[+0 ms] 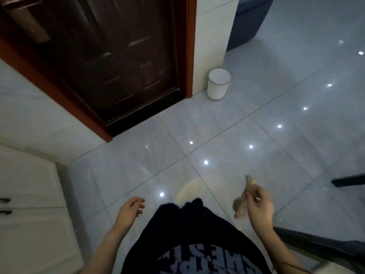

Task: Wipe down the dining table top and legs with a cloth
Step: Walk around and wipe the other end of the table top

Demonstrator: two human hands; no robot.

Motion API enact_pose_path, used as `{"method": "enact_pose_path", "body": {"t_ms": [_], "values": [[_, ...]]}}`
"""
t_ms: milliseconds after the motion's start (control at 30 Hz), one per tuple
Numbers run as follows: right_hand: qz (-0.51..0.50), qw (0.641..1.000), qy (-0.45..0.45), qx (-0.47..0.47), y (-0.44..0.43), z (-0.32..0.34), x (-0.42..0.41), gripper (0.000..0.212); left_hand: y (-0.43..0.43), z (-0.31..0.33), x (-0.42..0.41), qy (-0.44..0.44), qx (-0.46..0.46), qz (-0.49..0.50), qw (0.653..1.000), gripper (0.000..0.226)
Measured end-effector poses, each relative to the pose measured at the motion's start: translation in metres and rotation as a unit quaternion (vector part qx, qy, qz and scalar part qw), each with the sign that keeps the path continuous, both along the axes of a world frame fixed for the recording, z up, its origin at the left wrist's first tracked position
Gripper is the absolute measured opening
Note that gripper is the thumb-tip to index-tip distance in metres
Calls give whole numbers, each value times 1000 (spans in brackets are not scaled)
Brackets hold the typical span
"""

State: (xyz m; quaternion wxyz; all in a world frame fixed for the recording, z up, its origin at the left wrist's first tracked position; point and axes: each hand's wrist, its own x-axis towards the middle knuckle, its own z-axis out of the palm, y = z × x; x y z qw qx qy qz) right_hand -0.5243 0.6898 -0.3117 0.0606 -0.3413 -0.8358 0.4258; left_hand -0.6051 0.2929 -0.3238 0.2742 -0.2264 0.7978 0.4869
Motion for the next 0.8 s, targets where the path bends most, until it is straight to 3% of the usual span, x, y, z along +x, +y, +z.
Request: {"method": "enact_pose_path", "body": {"t_ms": [267,467,633,800], "values": [[-93,995,28,-13,70,12,-119,31,86,-2,-162,-1,-3,-86,996,21],[-223,975,12,2,132,-8,-168,30,209,0,-306,27,34,-203,978,19],[-370,929,25,12,173,8,-190,29,335,21,-417,42,69,-334,939,21],[-509,858,69,23,209,30,-205,25,471,50,-469,60,122,-458,878,25]]}}
